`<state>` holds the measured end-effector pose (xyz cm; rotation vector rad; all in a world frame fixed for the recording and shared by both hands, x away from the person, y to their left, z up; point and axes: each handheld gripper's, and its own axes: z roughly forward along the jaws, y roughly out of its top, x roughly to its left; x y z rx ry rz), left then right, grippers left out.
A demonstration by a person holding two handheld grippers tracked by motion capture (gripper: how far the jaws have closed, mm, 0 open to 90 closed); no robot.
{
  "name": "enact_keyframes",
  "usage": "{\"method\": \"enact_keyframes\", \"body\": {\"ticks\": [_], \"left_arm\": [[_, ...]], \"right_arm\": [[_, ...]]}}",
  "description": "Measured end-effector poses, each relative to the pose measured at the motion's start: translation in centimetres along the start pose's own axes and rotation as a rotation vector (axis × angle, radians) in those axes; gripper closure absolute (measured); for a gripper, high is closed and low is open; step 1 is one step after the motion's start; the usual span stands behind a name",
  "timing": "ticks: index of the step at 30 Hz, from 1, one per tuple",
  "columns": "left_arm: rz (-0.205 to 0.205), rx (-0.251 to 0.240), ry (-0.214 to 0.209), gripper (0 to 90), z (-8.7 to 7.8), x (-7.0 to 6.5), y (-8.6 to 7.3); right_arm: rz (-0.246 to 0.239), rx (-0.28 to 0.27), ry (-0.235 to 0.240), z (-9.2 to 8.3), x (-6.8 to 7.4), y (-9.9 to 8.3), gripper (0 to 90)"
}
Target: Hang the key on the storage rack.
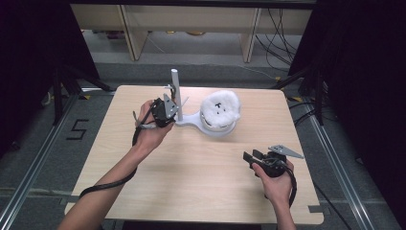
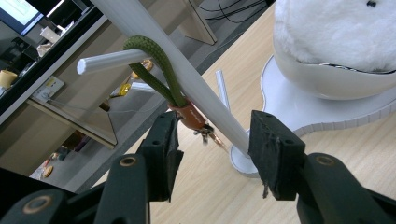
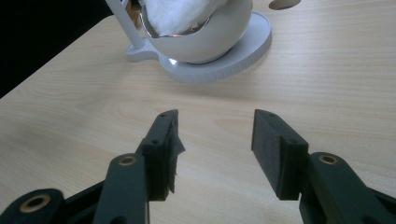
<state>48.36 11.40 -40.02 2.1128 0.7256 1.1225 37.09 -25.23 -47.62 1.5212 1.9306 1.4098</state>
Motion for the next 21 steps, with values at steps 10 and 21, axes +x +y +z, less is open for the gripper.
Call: {"method": "enact_keyframes", "body": {"ticks": [10,21], "left_arm": [[-0.026,-0.012,-0.011,51.5,-0.9,0.2,-0.8],[-0.102,-0.059,-0.067,49.5,-3.8,0.8,-3.2]], "right_arm": [[0.009,-0.004,-0.006,-0.2,-0.1,0.1,52.1],[0.003,-0.005,-0.02,-0.5,-0.4,0.0,52.0]]}}
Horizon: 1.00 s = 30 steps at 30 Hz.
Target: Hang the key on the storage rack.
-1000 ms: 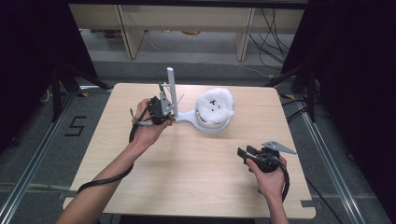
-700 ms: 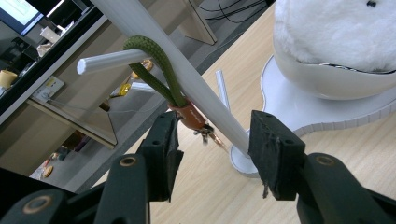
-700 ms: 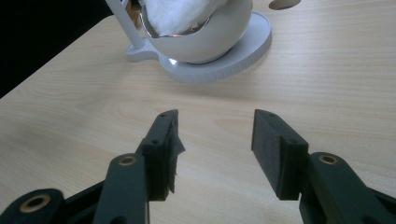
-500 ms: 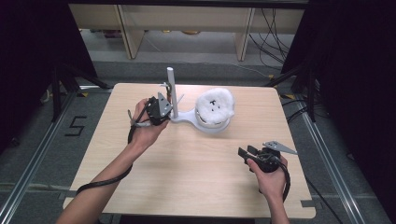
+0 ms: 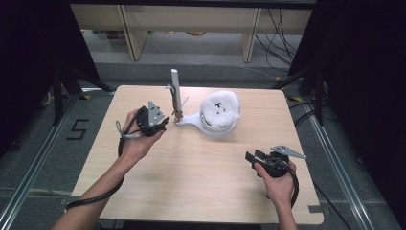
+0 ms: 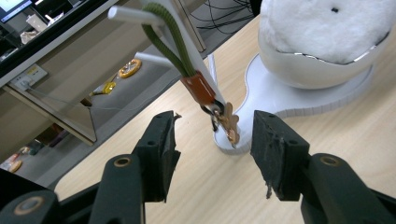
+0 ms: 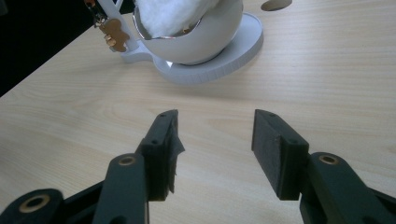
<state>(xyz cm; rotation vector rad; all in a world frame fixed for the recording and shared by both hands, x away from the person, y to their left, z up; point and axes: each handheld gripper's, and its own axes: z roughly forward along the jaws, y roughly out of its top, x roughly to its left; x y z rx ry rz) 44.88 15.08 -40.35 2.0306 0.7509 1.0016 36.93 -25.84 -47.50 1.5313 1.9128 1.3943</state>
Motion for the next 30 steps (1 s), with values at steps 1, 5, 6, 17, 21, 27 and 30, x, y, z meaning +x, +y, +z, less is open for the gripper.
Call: {"method": "enact_keyframes", "body": {"ticks": [1,5,6,17,21,27,30], "left_arm": [[-0.01,-0.001,-0.005,49.4,-0.4,0.1,-0.4],[-0.042,0.001,-0.01,48.2,-1.9,0.4,-2.5],[-0.059,-0.005,-0.013,47.8,-2.2,0.4,-3.1],[-0.201,-0.056,0.008,43.2,-5.9,0.9,-10.0],[-0.269,-0.048,0.014,41.4,-6.4,0.5,-12.7],[-0.372,-0.035,0.042,38.0,-6.6,0.2,-16.0],[-0.406,-0.035,0.07,36.1,-6.7,0.0,-17.0]], "right_arm": [[0.04,0.006,0.007,0.0,0.2,-0.1,51.9],[0.006,0.003,0.0,0.0,-0.2,-0.1,51.8],[0.005,0.004,-0.001,0.0,-0.3,-0.1,51.8],[0.052,0.023,-0.021,0.0,-0.4,-0.7,51.2],[0.055,0.028,-0.02,0.0,-0.6,-0.8,51.0],[0.01,0.018,-0.021,0.3,-1.1,-1.1,50.6],[0.005,0.02,-0.026,0.5,-1.2,-1.3,50.3]]}}
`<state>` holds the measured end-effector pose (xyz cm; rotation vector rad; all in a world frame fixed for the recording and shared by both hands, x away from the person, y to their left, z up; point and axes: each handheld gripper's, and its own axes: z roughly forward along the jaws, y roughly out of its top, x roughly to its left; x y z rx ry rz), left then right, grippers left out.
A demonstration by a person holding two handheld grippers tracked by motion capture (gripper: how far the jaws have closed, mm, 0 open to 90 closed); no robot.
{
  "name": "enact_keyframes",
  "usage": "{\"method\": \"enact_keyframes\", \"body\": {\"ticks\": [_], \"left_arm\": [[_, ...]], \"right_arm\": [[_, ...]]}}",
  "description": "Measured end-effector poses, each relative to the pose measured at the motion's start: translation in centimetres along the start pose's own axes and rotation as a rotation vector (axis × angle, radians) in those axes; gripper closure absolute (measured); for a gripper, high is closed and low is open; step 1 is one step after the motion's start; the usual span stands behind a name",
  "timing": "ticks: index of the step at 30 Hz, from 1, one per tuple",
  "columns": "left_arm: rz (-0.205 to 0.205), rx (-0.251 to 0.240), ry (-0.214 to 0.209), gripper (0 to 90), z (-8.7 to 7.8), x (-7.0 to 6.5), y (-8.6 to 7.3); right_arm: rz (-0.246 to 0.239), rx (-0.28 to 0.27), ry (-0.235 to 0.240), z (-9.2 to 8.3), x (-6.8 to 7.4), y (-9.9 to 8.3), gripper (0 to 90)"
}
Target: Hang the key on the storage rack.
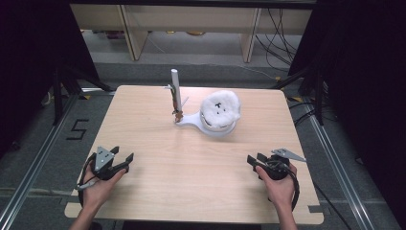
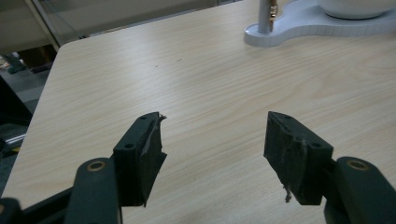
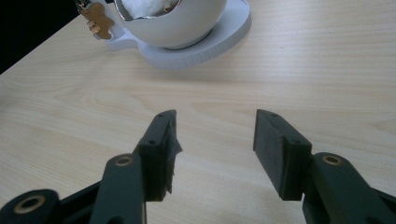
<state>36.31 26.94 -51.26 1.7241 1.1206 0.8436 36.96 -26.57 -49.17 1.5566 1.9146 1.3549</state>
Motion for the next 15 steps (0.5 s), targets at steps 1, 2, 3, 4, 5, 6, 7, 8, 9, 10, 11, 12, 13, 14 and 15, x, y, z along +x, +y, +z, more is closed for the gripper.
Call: {"method": "enact_keyframes", "body": {"ticks": [1,2,3,4,5,6,7,8,9,10,11,12,13,14,15], "left_arm": [[-0.006,-0.003,0.008,35.6,0.0,0.1,-0.2],[-0.007,-0.008,0.013,35.4,0.0,0.1,-0.3],[-0.01,-0.02,0.019,35.4,-0.1,0.2,-0.4],[-0.012,-0.026,0.021,35.4,-0.1,0.2,-0.4],[-0.016,-0.032,0.022,35.4,-0.1,0.2,-0.5],[-0.018,-0.037,0.022,35.4,-0.1,0.2,-0.6],[-0.021,-0.034,0.025,35.4,-0.1,0.2,-0.8],[-0.026,-0.032,0.027,35.5,-0.1,0.2,-0.9],[-0.03,-0.031,0.028,35.5,-0.1,0.2,-1.0],[-0.033,-0.031,0.024,35.5,0.0,0.2,-1.0],[-0.034,-0.033,0.024,35.5,0.0,0.2,-1.1],[-0.032,-0.026,0.03,35.5,0.0,0.2,-1.1],[-0.035,-0.029,0.023,35.6,0.1,0.2,-1.2],[-0.033,-0.024,0.031,35.6,0.0,0.1,-1.2],[-0.03,-0.028,0.033,35.6,0.1,0.1,-1.2]], "right_arm": [[0.004,0.003,0.0,0.0,0.0,0.0,50.2],[0.025,0.007,-0.005,0.0,0.2,-0.2,50.1],[0.044,0.013,0.0,0.0,0.3,-0.2,50.0],[0.038,0.025,-0.01,-0.2,0.3,-0.3,49.9],[0.069,0.021,0.006,-0.1,0.5,-0.4,49.8],[-0.002,-0.01,-0.005,0.1,-0.1,-0.5,49.8],[0.001,-0.008,0.005,0.1,-0.1,-0.6,49.6],[0.004,-0.005,0.006,0.0,-0.1,-0.6,49.6],[-0.007,-0.014,-0.001,0.0,-0.1,-0.7,49.5],[0.001,0.004,-0.003,-0.2,0.0,-0.7,49.4],[0.045,-0.01,0.009,-0.1,0.3,-0.8,49.3],[0.019,-0.014,0.012,-0.1,0.1,-0.9,49.2],[0.008,-0.017,0.013,-0.1,0.0,-0.9,49.0],[0.006,-0.022,0.012,0.0,0.0,-0.9,48.7],[0.006,-0.023,0.012,0.0,0.0,-0.9,48.5]]}}
